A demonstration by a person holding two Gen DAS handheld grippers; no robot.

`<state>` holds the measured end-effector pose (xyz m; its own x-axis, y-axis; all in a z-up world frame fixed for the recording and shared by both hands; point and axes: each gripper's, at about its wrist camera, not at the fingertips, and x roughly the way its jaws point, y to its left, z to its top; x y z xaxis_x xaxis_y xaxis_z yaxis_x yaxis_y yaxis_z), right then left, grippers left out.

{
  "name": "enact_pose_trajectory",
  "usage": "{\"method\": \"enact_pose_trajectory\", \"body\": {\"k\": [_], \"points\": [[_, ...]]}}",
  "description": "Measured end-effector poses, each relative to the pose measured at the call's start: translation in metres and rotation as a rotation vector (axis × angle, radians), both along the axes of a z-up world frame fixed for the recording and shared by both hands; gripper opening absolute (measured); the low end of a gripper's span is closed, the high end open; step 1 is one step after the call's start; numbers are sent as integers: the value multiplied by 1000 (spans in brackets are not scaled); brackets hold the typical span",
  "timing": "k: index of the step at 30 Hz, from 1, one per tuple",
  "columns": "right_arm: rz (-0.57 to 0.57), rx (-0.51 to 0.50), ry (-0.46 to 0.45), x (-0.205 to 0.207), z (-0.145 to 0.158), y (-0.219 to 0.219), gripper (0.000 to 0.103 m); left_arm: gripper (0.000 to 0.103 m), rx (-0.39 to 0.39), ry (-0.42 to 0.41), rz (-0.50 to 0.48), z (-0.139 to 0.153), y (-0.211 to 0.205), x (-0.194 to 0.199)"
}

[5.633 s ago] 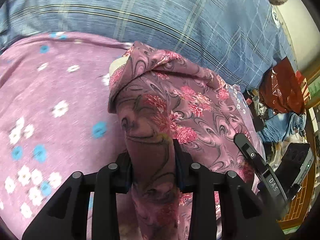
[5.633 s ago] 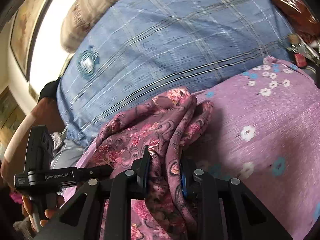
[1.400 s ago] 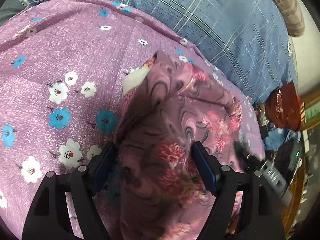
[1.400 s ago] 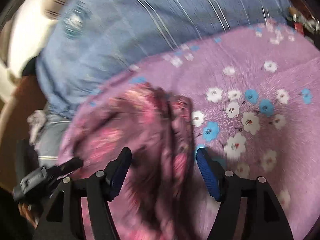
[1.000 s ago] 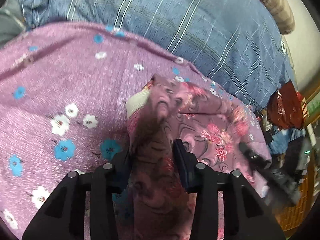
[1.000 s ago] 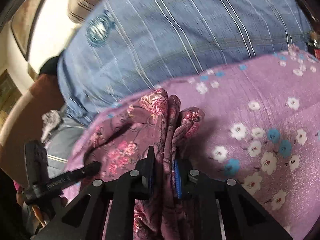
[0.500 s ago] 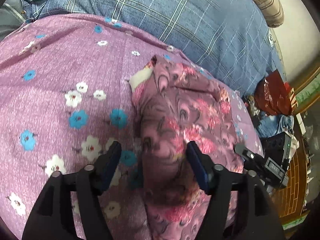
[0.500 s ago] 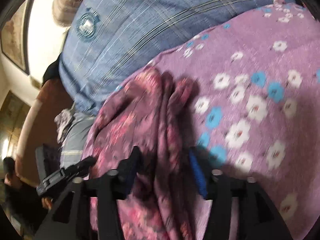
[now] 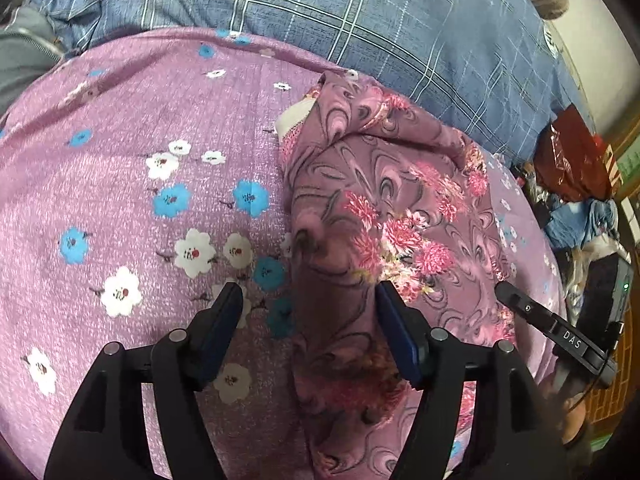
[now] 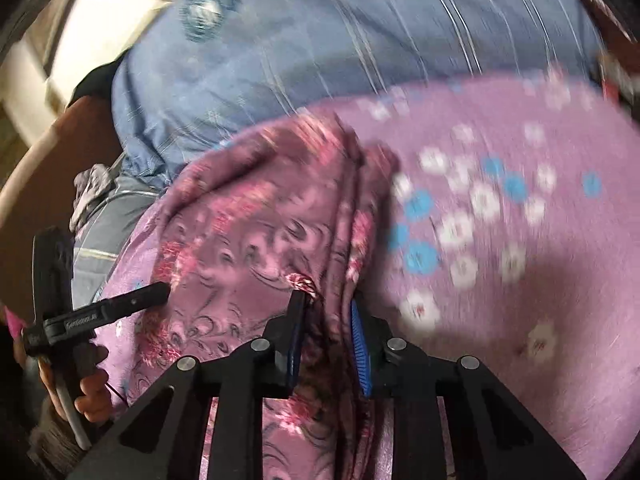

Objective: Fold small clothes

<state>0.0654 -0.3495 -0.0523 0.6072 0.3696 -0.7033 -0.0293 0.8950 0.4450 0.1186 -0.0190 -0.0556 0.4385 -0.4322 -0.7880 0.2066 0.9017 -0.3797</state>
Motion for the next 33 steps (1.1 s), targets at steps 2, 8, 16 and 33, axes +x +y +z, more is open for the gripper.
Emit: {"method": "enact_pose_trajectory", "body": {"k": [2,8,16,33], "points": [[-15,35,6,0,1,-6,31,68,-20,9,1,1,4,-1],[-73,80,-27,-15,9,-27,37,67,-35,-52,16,18,10,-10],[-41,75,-162,-25,33,-27,39,72,93,-139,-10,25,-8,-12],[59,-87,-157,79,51,20,27,72,155,-174,42,42,-44,77]]}}
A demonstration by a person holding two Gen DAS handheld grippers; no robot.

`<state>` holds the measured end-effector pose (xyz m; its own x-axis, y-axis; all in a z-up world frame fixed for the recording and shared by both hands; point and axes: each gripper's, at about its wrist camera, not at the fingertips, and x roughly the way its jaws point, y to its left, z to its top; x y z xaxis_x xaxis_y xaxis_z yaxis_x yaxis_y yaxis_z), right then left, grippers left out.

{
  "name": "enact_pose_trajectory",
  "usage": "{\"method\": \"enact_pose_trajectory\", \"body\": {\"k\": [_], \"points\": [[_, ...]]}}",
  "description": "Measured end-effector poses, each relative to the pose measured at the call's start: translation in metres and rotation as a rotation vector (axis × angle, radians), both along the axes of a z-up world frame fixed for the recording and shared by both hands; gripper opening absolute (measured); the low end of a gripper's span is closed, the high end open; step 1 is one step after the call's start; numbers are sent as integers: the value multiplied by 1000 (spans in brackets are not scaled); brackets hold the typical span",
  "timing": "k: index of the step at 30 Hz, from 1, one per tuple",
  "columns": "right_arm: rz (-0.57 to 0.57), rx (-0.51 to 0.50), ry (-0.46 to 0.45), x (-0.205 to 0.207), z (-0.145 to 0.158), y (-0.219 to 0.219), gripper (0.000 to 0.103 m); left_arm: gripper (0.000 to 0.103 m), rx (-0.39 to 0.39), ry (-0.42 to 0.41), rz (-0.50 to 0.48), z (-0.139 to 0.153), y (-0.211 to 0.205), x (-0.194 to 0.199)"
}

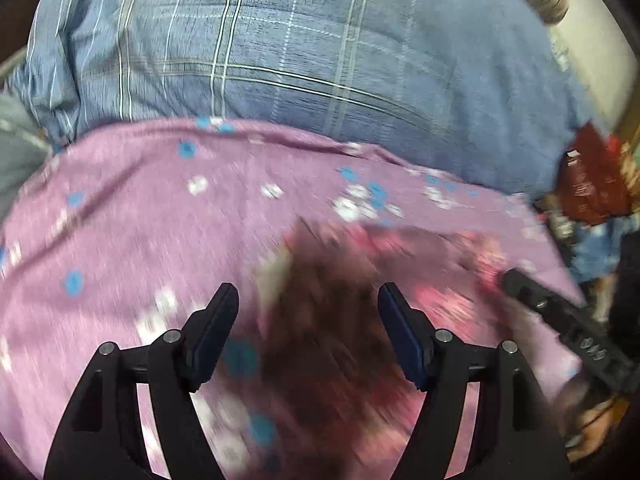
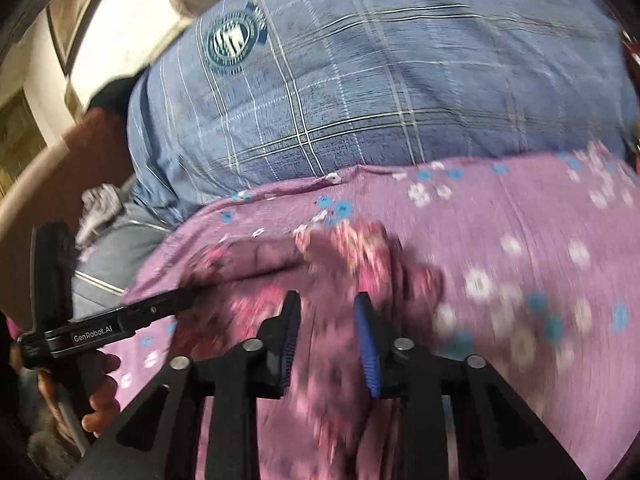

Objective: Fold small clothes

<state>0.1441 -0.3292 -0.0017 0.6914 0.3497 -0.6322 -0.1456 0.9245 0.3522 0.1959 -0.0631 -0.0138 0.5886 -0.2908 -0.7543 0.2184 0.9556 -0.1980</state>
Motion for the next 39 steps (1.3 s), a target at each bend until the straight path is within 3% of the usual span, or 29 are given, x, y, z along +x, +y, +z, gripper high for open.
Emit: {"method": "enact_pose_trajectory", "body": {"k": [2,3,6,10,12,16,19,21,23,24,25,29,31,33,36,39], "points": [[16,-45,19,28,-4,7,27,74,49,30,20,-16,-3,22],[15,-62,30,36,-9,8,27,83,33,73,21,-29,-2,34],[-14,-122,206,77,-50,10,22,95,-87,161,52,-51,12,53],[-3,-120,203,84,-47,11,22,95,-95,131,26,-45,17,51],[1,-111,186,73,-39,9,22,93,-68,104,16,-35,18,41],[-11,17,168,30,-20,-10,28,93,-12,-15,-20,2,21,-8],[-6,40,181,-13,-14,-20,33,94,6,-25,-77,11,14,-40],[2,42,201,-41,-26,-21,40,94,35,-1,-114,1,5,-64],[-13,5,261,-50,-49,-15,44,94,118,57,-133,-26,-8,-77],[-30,15,252,-53,-53,-16,44,95,188,101,-120,-44,-15,-80],[-49,25,231,-56,-52,-16,45,95,185,110,-107,-48,-14,-84],[-85,-49,271,-60,-35,-8,48,94,106,144,-66,-35,-3,-102],[-86,-126,256,-71,-23,-6,56,94,140,127,-55,-32,-2,-113],[-105,-219,255,-83,-15,-7,75,94,177,113,-48,-29,-1,-126],[-132,-325,255,-104,-8,-12,80,94,187,111,-38,-27,0,-140],[-143,-351,255,-122,-3,-20,90,94,187,88,-34,-21,-1,-151]]}}
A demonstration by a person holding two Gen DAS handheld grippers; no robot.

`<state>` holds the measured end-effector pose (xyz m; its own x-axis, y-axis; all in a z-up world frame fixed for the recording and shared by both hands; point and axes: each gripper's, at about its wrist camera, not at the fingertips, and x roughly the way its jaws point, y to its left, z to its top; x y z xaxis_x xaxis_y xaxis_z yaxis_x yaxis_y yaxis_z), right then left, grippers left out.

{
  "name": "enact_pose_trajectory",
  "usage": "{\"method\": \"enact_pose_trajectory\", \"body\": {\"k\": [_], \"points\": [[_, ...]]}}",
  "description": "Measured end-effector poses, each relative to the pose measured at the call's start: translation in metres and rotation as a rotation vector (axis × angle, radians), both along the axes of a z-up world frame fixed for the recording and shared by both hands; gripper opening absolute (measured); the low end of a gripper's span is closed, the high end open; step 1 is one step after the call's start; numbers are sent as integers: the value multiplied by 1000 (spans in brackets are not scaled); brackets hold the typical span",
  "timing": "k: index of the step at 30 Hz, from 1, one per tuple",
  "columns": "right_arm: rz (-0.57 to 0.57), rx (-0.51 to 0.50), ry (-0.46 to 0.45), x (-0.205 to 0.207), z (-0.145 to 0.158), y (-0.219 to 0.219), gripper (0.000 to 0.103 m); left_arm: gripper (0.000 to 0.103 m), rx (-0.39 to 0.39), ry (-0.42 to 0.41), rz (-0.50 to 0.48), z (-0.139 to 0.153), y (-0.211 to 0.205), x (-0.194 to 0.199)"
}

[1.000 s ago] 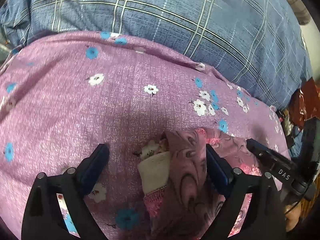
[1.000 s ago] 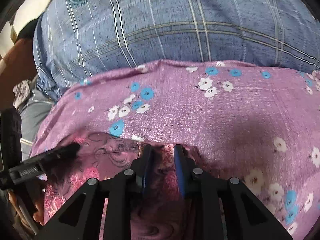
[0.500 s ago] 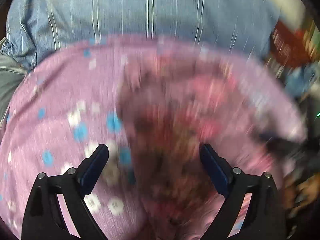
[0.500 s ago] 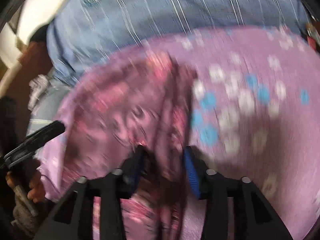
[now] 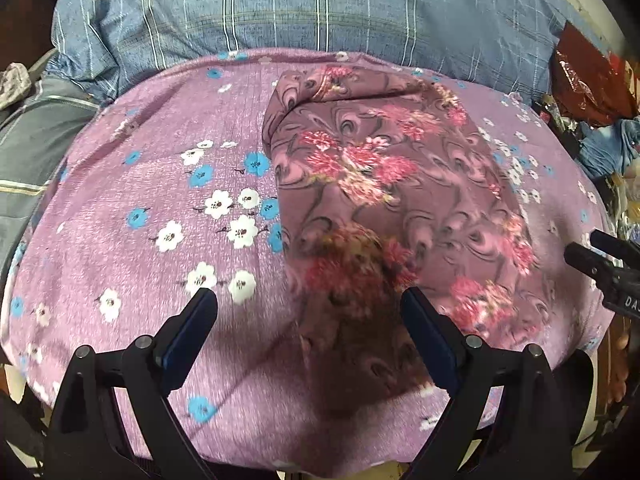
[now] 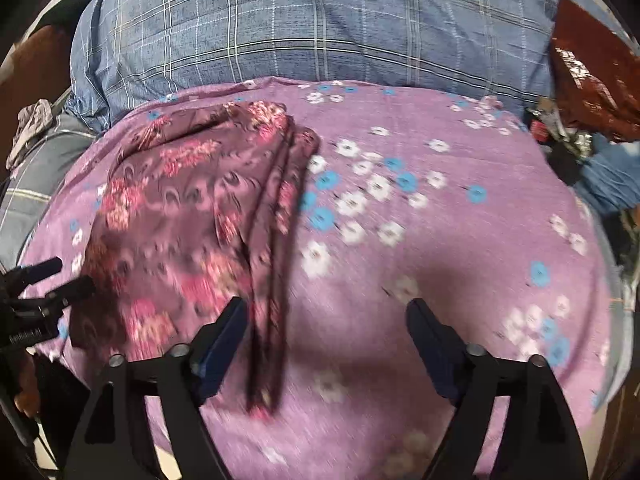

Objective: Fold small clothes

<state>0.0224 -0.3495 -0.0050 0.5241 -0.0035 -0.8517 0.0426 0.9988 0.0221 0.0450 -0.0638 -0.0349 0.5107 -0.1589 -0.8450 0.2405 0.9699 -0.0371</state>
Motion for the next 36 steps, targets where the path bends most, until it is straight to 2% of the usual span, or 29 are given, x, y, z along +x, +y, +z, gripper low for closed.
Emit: {"method": "enact_pose_trajectory", "body": {"k": [3,8,12,15,18,22,26,34,36], "points": [[-35,-53,-16,-17,4,-5,94,94,1,-32,-7,6,-2,-13],[-40,-122,-43,-35,3,-1,97,94,50,-101,-23,13,-6,-28],[-23,-187,-54,-38,-1,12,99,94,146,-195,-28,18,1,-41],[6,-211,-57,-40,-4,21,100,94,222,-224,-15,17,7,-46],[58,-199,-10,-35,-11,30,102,94,212,-222,-14,17,13,-50],[75,-225,-27,-36,-10,43,102,94,199,-201,-26,15,8,-50],[89,-202,-35,-36,-6,48,103,94,180,-175,-28,12,-3,-53],[46,-147,-30,-34,-3,38,103,94,154,-166,-79,12,-23,-58],[36,-150,-38,-34,-1,36,103,94,134,-186,-96,14,-28,-61]]}}
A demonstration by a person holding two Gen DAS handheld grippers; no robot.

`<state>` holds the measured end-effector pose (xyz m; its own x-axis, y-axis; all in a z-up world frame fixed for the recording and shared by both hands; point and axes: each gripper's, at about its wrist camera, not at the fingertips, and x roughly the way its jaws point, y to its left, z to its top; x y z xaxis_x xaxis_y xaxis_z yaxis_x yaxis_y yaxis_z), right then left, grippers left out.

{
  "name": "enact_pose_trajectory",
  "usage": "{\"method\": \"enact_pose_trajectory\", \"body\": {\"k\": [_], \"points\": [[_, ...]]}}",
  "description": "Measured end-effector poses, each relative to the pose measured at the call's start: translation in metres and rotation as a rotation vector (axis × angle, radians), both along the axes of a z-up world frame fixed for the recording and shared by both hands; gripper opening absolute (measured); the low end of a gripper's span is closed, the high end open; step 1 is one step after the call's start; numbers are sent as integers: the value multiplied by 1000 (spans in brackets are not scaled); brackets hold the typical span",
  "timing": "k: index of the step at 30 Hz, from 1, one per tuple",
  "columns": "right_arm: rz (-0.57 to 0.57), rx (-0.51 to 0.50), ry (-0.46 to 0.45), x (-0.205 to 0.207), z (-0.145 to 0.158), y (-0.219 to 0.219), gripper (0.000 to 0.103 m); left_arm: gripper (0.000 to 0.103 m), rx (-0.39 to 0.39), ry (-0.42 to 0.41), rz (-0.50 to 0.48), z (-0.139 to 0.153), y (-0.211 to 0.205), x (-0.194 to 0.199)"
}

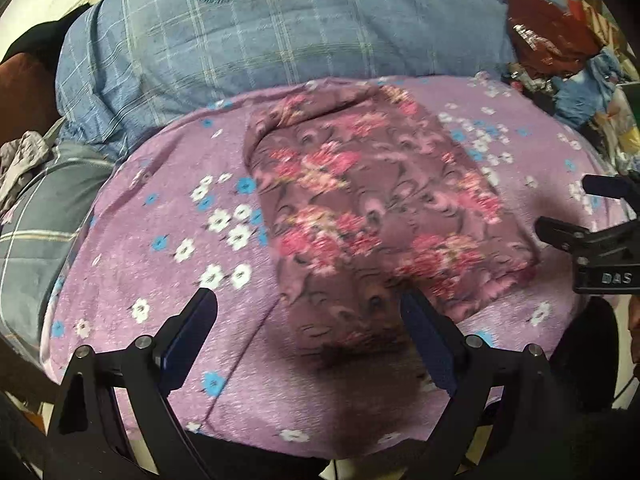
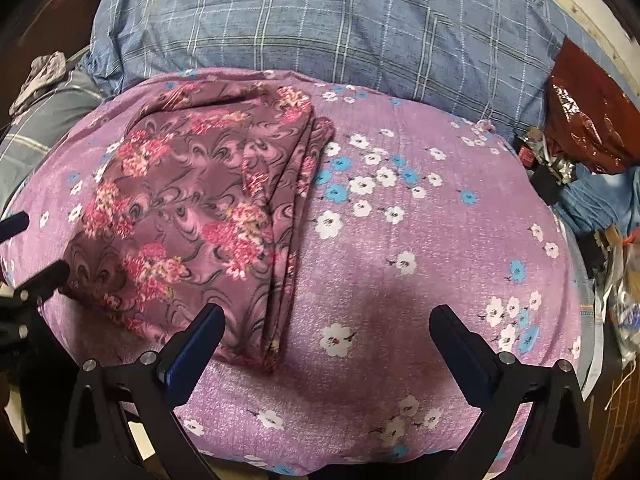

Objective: Fold small clothes

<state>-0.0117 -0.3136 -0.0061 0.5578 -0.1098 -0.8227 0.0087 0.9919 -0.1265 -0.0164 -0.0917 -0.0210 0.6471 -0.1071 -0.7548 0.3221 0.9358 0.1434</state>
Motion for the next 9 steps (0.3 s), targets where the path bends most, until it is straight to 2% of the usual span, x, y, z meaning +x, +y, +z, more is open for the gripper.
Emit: {"method": "enact_pose_trajectory", "body": {"k": [9], "points": [[-46,-38,-17,-1,1,-18,103,94,2,7,-21,2,-16,1]]}}
